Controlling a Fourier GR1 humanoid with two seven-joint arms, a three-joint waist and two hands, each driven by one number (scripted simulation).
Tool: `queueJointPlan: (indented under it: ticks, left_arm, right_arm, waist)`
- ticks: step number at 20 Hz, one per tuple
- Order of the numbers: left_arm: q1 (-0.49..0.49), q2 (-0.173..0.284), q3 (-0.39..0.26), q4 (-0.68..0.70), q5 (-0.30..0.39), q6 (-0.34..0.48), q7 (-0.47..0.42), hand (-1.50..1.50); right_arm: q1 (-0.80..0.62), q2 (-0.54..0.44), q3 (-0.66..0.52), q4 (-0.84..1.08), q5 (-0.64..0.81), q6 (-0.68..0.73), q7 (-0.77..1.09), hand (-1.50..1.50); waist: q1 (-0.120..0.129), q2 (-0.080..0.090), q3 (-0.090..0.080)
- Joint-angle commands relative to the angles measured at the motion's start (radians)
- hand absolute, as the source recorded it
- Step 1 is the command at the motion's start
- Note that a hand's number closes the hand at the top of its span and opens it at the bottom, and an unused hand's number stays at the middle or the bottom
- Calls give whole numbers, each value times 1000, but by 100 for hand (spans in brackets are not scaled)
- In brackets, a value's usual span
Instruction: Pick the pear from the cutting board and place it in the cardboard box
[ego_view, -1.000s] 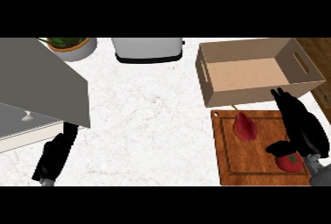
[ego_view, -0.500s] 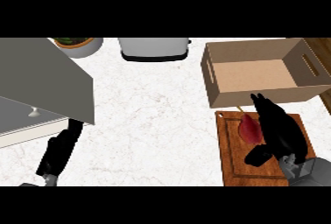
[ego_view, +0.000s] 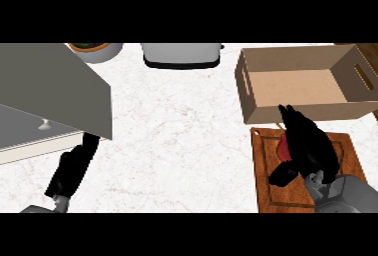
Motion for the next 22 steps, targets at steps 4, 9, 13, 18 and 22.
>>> queueJointPlan:
  ticks: [4, 9, 13, 18, 22]
  left_arm:
    - [-148, -68, -47, -116, -16, -26, -28, 0]
    - [-155, -90, -56, -97, -37, -6, -32, 0]
    - [-134, -66, -35, -97, -9, -48, -64, 0]
    - [-136, -64, -29, -92, -15, -46, -69, 0]
    - [-140, -63, -29, -102, -20, -44, -60, 0]
  right_arm:
    - [24, 52, 20, 58, 20, 33, 95, -150]
    - [14, 42, -25, 102, 40, 7, 27, -150]
    - [-17, 56, -39, 142, 55, 25, 0, -150]
    - [15, 88, -27, 161, 68, 31, 10, -150]
    - [36, 119, -19, 214, 81, 16, -12, -150]
  waist:
    - [-16, -9, 12]
    - [-20, -7, 12]
    - [-4, -5, 12]
    - [-11, -6, 12]
    - [-8, -5, 13]
